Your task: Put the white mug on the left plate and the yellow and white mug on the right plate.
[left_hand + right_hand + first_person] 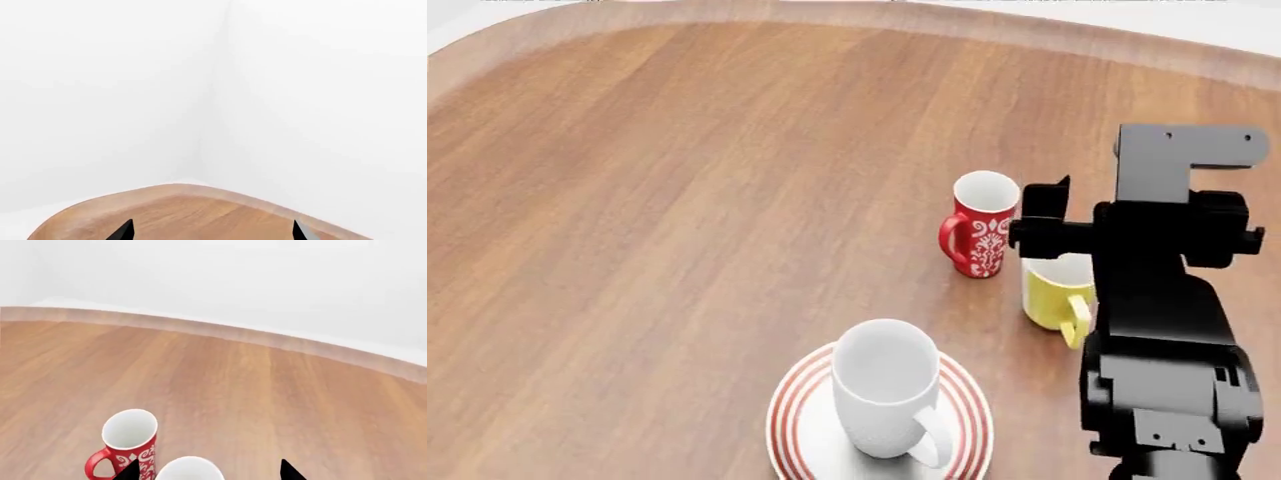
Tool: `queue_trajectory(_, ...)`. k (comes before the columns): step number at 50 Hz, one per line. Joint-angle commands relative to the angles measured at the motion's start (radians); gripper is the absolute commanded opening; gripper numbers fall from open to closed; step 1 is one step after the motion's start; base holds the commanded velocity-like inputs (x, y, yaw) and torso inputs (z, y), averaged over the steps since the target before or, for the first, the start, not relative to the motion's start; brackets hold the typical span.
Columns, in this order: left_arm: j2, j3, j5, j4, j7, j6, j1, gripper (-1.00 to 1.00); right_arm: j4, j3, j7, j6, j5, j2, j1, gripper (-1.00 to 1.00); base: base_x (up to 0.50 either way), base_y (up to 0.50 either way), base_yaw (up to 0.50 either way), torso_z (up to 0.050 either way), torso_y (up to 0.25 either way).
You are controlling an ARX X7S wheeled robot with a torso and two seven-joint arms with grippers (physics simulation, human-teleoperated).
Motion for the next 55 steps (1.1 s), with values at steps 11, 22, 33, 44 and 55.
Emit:
queue_trajectory(11,-0.009,0.010,0.010,0.008,0.014,0.021,0.013,1.00,0.150,-0.014,0.007,-0.016,-0.052,-0.022,0.066,1.00,0.00,0.00,0.00,0.004,-0.114)
queue_trajectory(22,-0.011,0.002,-0.005,0.005,-0.003,0.008,0.007,1.00,0.150,-0.003,0.009,-0.008,-0.050,-0.019,0.066,1.00,0.00,0.00,0.00,0.005,-0.100)
queue_trajectory(33,-0.013,0.005,0.007,0.007,0.000,0.021,0.011,1.00,0.150,-0.010,-0.003,-0.004,-0.057,-0.023,0.061,1.00,0.00,0.00,0.00,0.004,-0.125)
queue_trajectory(44,-0.007,-0.011,-0.016,0.006,-0.009,0.028,0.016,1.00,0.150,-0.007,-0.003,-0.008,-0.054,-0.020,0.058,1.00,0.00,0.00,0.00,0.003,-0.083)
queue_trajectory(55,-0.013,-0.012,-0.009,0.009,-0.015,0.029,0.018,1.00,0.150,0.005,0.001,-0.111,-0.049,-0.025,0.061,1.00,0.00,0.00,0.00,0.000,0.000)
